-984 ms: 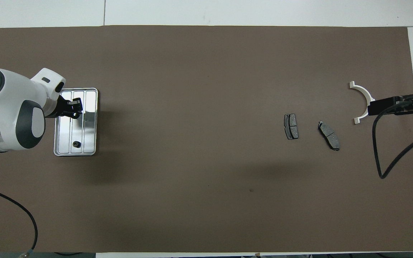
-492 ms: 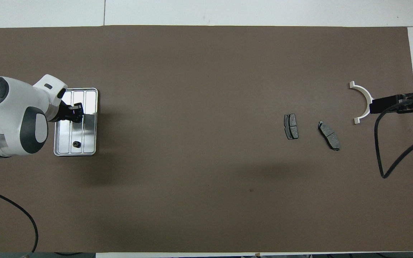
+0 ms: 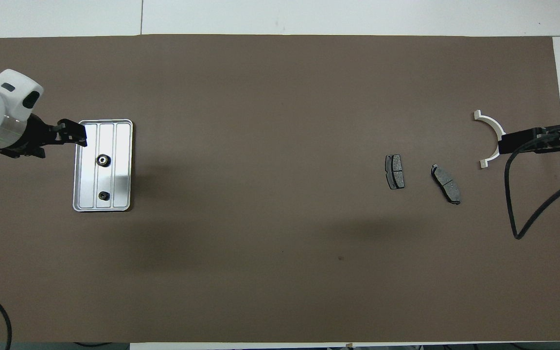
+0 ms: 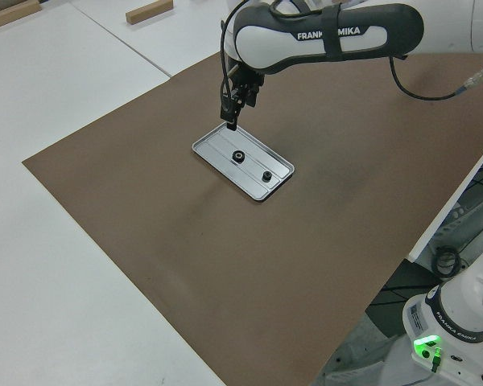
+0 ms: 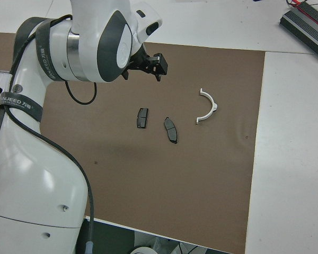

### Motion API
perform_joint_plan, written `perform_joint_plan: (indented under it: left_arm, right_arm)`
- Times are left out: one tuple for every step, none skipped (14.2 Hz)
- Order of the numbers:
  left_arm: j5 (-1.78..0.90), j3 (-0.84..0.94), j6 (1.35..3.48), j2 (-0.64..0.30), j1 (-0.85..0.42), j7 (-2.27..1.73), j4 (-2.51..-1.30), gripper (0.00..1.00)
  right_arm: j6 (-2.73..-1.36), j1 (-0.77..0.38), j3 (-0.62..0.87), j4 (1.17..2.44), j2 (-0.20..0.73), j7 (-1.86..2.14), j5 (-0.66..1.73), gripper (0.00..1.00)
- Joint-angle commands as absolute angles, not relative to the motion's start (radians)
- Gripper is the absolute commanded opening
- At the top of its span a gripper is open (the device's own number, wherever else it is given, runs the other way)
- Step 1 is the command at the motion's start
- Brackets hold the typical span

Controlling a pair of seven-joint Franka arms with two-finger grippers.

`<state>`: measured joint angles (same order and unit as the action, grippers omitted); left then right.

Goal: Pick bearing gear from pile to tray

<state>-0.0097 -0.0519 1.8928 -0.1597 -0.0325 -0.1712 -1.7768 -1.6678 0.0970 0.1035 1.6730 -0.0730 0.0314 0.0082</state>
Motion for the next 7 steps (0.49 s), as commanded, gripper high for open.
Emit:
perform_joint_plan:
  left_arm:
    - [-0.015, -0.044, 1.728, -0.172, -0.021, -0.153, -1.639, 1.0]
    - [-0.015, -0.044, 1.695, -0.169, -0.021, -0.153, -1.609, 1.0]
    - [-0.015, -0.044, 1.662, -0.164, -0.023, -0.153, -1.583, 1.0]
    - [-0.014, -0.041, 1.635, -0.14, -0.023, -0.153, -1.579, 1.0]
    - [-0.014, -0.037, 1.608, -0.117, -0.02, -0.153, -1.578, 1.0]
    - [-0.015, -0.037, 1.579, -0.077, -0.018, -0.153, -1.583, 1.0]
    - [-0.015, -0.037, 1.556, -0.052, -0.02, -0.153, -1.586, 1.0]
  right_arm:
    - [-1.655, 0.095, 0.1, 1.666, -0.06, 0.021, 0.018, 1.0]
    - [-1.631, 0.095, 0.101, 1.666, -0.061, 0.021, 0.018, 1.0]
    - [-1.62, 0.095, 0.101, 1.664, -0.061, 0.021, 0.018, 1.0]
    - [-1.615, 0.095, 0.101, 1.664, -0.063, 0.021, 0.018, 1.0]
    - [-1.611, 0.095, 0.103, 1.664, -0.063, 0.021, 0.018, 1.0]
    - [-1.606, 0.095, 0.103, 1.664, -0.064, 0.021, 0.018, 1.0]
    - [-1.605, 0.095, 0.104, 1.664, -0.066, 0.021, 0.018, 1.0]
